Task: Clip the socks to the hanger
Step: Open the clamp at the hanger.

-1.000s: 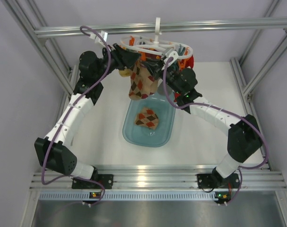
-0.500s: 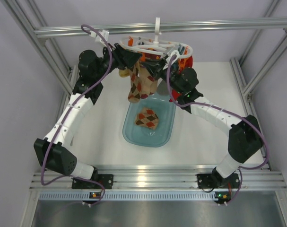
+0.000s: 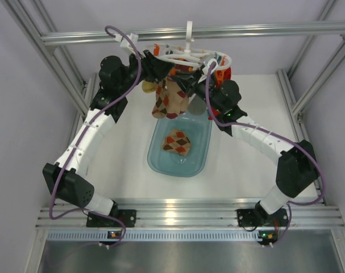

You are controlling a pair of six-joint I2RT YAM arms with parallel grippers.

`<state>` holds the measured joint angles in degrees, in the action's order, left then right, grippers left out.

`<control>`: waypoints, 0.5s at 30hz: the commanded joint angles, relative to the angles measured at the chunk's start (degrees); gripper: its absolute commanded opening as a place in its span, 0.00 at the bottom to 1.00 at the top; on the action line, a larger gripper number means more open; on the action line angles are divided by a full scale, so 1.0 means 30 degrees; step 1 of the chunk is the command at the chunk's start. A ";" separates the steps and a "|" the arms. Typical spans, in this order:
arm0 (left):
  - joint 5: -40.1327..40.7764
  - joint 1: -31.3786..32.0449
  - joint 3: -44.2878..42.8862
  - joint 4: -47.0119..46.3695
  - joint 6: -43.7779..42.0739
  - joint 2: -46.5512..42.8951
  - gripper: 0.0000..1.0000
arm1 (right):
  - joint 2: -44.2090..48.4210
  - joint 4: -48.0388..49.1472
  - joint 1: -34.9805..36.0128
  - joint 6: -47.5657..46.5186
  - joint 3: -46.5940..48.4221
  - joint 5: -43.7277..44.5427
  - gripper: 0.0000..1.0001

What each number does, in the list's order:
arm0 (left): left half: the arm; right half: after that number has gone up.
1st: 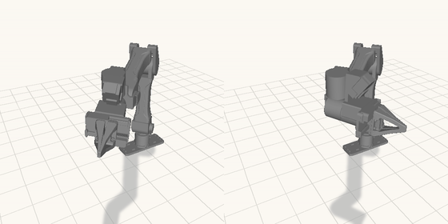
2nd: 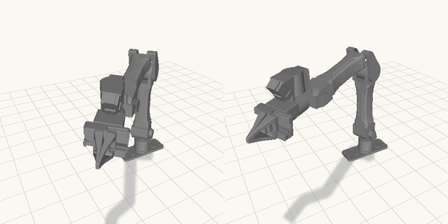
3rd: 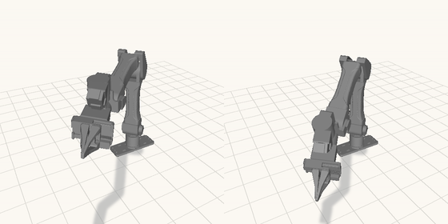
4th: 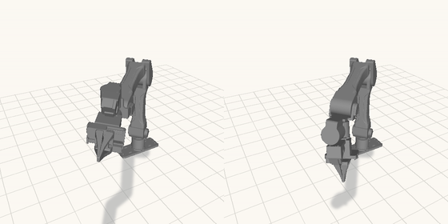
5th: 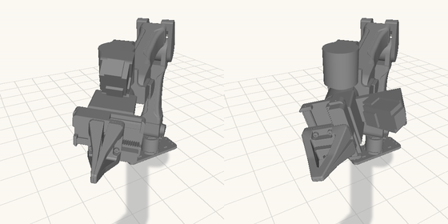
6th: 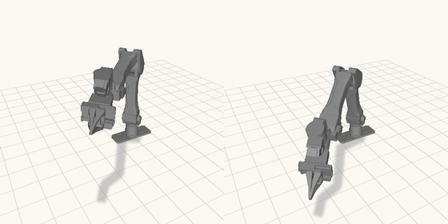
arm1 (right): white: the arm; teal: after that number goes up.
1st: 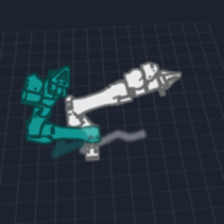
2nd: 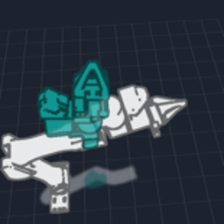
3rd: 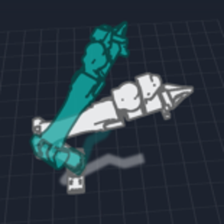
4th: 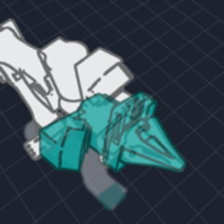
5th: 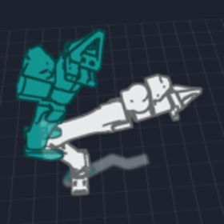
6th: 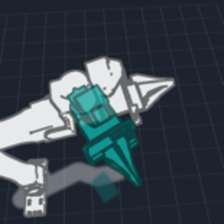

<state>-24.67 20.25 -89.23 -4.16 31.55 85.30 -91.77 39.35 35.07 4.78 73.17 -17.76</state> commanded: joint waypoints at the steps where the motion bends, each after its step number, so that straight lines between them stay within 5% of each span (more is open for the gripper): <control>1: 0.0839 0.0164 -0.1018 0.0538 -0.0614 0.0191 0.60 | 0.1204 0.0593 0.0175 0.0342 0.0484 -0.1492 0.00; 15: 0.1395 0.0457 -0.1311 0.0450 -0.0556 0.0483 0.56 | 0.1262 0.0418 0.0175 0.0517 0.0484 -0.2165 0.00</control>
<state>-22.31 21.54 -90.28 -1.67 30.41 85.86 -91.50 38.94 34.94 5.41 73.17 -18.37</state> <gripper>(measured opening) 0.569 0.069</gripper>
